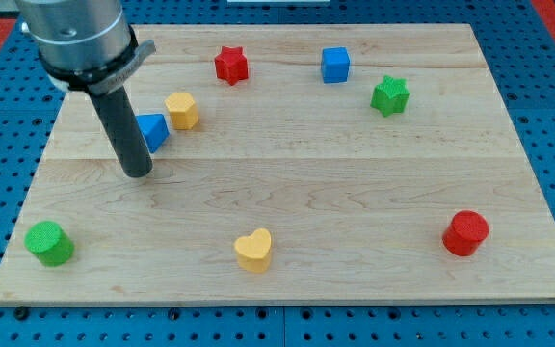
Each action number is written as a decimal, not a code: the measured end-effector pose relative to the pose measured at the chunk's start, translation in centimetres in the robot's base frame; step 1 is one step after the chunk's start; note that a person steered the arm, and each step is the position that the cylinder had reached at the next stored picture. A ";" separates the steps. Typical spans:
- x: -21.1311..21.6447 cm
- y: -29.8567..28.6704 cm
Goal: Push the blue triangle left and a bit down
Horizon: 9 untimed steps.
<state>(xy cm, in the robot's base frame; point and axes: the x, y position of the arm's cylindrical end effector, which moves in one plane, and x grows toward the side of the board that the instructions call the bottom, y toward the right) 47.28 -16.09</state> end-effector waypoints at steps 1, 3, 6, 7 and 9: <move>0.9 -3.1; -6.3 -8.3; -5.3 3.5; -4.4 0.0; -6.8 -4.1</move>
<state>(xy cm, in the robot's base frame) 40.48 -20.20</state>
